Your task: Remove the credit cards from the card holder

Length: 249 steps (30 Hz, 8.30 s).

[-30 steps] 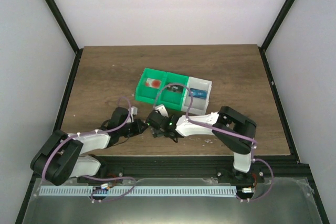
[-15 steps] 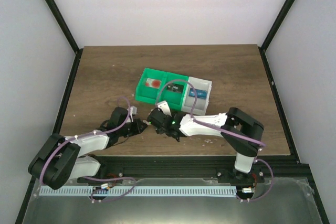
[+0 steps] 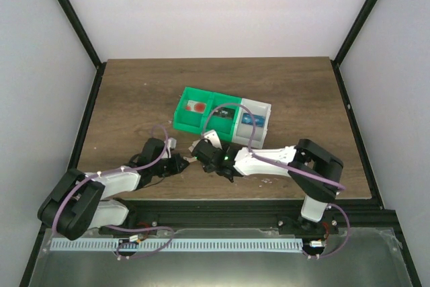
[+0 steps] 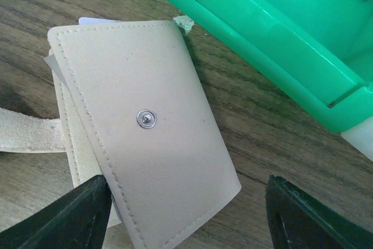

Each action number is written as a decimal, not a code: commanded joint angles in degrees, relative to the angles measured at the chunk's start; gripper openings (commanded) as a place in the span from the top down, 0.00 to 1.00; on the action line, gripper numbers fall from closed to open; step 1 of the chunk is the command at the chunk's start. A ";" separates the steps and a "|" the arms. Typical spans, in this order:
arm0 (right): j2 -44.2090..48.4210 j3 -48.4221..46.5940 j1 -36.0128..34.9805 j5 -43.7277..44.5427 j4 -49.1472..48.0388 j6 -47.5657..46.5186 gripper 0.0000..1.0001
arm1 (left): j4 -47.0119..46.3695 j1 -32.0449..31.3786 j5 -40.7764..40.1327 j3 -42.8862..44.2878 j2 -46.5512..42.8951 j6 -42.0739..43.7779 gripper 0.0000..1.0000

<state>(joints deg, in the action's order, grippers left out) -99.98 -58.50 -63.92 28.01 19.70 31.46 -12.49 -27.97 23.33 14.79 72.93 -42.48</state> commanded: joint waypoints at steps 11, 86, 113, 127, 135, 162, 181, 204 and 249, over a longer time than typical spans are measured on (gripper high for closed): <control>2.34 0.23 0.33 -1.34 -2.54 -3.63 0.39 | 1.68 0.04 0.29 0.25 0.80 1.70 1.00; -0.04 2.05 -0.24 -3.64 -0.43 1.31 0.31 | 2.57 0.02 9.74 3.62 3.86 1.67 1.00; 1.74 -0.18 -2.21 -4.16 2.44 1.43 0.36 | 0.83 0.03 10.98 1.59 3.30 0.35 1.00; -3.21 -2.96 -2.79 -3.36 2.21 0.71 0.30 | -0.36 0.02 11.30 0.59 2.84 -0.26 1.00; -4.53 -2.74 -2.79 0.47 3.41 0.81 0.31 | 1.11 0.02 10.92 0.75 2.92 0.92 1.00; 2.38 -0.19 -2.79 2.29 4.06 0.62 0.54 | 3.41 0.04 9.96 0.46 2.29 2.22 1.00; 4.54 1.47 -2.78 0.93 2.30 -0.06 0.66 | 2.98 0.02 9.99 0.45 3.24 2.32 1.00; 6.93 6.57 -1.38 -7.62 -6.62 -0.97 0.94 | 2.34 0.04 9.39 0.29 4.40 2.38 1.00; 19.73 25.66 11.10 -10.18 -5.27 2.89 0.55 | 3.63 0.02 14.10 4.14 6.30 3.89 1.00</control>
<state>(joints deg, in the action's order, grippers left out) -78.17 -33.08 -53.17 16.51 15.29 33.32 -7.64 -27.94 36.14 17.54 78.65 -38.96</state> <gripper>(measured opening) 0.446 0.021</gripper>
